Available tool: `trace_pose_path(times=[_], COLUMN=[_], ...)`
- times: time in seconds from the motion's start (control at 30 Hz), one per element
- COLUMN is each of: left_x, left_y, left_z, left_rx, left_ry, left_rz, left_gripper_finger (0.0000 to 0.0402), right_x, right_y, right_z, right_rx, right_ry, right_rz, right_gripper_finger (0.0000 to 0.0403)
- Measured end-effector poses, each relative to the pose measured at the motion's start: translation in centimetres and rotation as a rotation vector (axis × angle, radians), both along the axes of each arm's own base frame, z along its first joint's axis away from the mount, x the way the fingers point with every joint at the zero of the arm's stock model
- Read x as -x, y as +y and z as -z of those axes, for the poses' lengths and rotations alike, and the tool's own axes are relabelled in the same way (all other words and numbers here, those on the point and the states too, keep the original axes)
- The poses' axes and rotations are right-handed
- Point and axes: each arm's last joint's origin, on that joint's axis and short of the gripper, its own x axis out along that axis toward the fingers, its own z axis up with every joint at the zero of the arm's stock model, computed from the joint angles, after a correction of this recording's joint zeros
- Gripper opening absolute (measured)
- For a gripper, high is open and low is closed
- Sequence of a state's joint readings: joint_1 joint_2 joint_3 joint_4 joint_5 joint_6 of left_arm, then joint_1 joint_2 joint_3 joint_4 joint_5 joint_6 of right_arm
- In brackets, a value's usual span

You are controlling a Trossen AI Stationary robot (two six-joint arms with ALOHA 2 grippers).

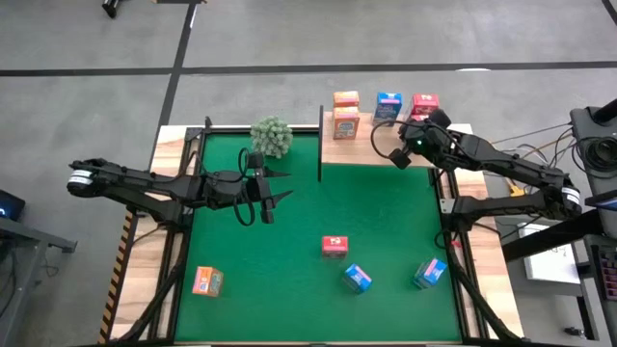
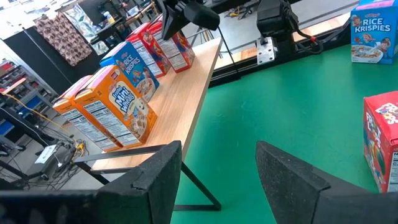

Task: Stack cereal on shelf
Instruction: Put the left red cereal box on the shelf

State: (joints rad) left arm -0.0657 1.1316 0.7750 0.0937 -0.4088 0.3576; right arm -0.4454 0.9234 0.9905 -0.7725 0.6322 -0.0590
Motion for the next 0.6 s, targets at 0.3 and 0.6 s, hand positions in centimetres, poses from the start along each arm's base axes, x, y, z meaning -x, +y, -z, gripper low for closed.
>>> trace_pose_path(times=[0.3,0.6], left_x=[0.0,0.0], left_y=[0.0,0.01], left_z=[0.0,0.01], left_rx=[0.0,0.0], left_ry=[0.0,0.0], left_rz=[0.0,0.0], left_gripper_finger=[0.019,0.019], right_x=[0.06,0.11], right_y=[-0.03,-0.04], right_z=[-0.02,0.01], right_rx=[0.015,0.018], right_ry=[0.012,0.013], right_rz=[0.014,0.029], right_gripper_finger=[0.0009,0.0009])
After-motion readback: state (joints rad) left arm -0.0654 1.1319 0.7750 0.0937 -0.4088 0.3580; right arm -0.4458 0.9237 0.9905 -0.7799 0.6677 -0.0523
